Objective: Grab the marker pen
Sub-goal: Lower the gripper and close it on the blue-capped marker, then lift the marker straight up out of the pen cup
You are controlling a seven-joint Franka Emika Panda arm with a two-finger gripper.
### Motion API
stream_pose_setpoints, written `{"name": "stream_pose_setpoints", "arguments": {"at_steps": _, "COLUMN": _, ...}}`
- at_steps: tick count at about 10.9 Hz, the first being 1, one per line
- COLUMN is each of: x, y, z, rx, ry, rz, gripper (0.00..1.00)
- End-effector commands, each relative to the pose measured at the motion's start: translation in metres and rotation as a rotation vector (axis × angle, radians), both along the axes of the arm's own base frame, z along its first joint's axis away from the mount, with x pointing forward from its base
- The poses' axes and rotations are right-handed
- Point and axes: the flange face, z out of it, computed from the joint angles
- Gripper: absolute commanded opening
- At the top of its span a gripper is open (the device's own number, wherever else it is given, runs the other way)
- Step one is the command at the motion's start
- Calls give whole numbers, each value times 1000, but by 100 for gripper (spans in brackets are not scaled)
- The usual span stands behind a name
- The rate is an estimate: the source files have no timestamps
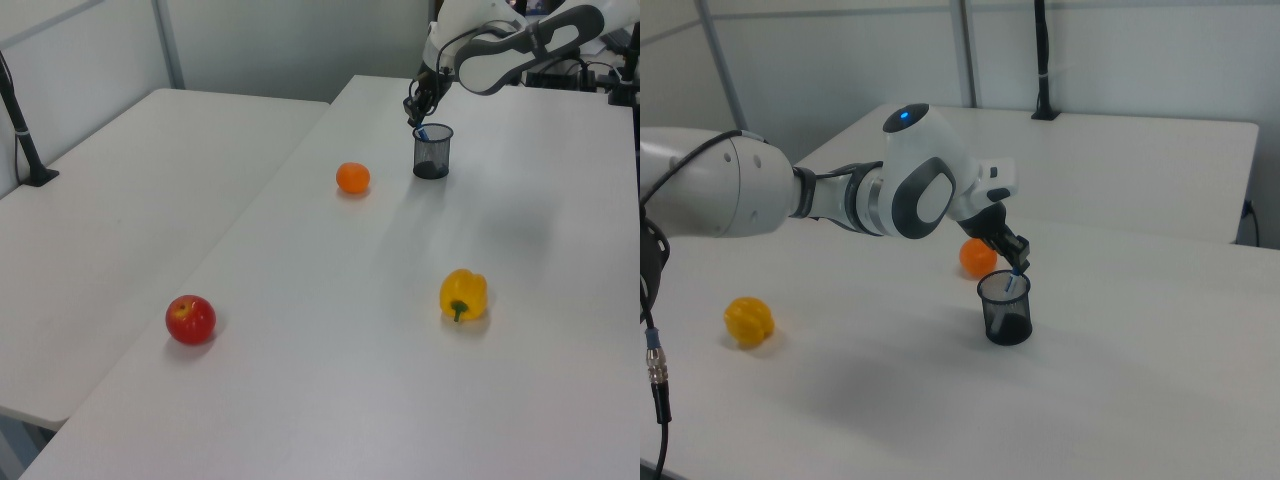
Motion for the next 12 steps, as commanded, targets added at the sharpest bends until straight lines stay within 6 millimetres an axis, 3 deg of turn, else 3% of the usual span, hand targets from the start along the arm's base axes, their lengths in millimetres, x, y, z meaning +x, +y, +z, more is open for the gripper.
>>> {"name": "stream_pose_setpoints", "arguments": {"at_steps": 1, "x": 2, "y": 6, "z": 14, "rx": -9, "ry": -42, "rz": -10, "gripper": 7}}
{"name": "stream_pose_setpoints", "arguments": {"at_steps": 4, "x": -3, "y": 5, "z": 49, "rx": -13, "ry": -87, "rz": -11, "gripper": 6}}
{"name": "stream_pose_setpoints", "arguments": {"at_steps": 8, "x": -18, "y": 8, "z": 119, "rx": -17, "ry": -183, "rz": -14, "gripper": 6}}
{"name": "stream_pose_setpoints", "arguments": {"at_steps": 11, "x": -25, "y": 25, "z": 139, "rx": -6, "ry": -156, "rz": -3, "gripper": 6}}
{"name": "stream_pose_setpoints", "arguments": {"at_steps": 12, "x": -26, "y": 48, "z": 138, "rx": 0, "ry": -113, "rz": 21, "gripper": 7}}
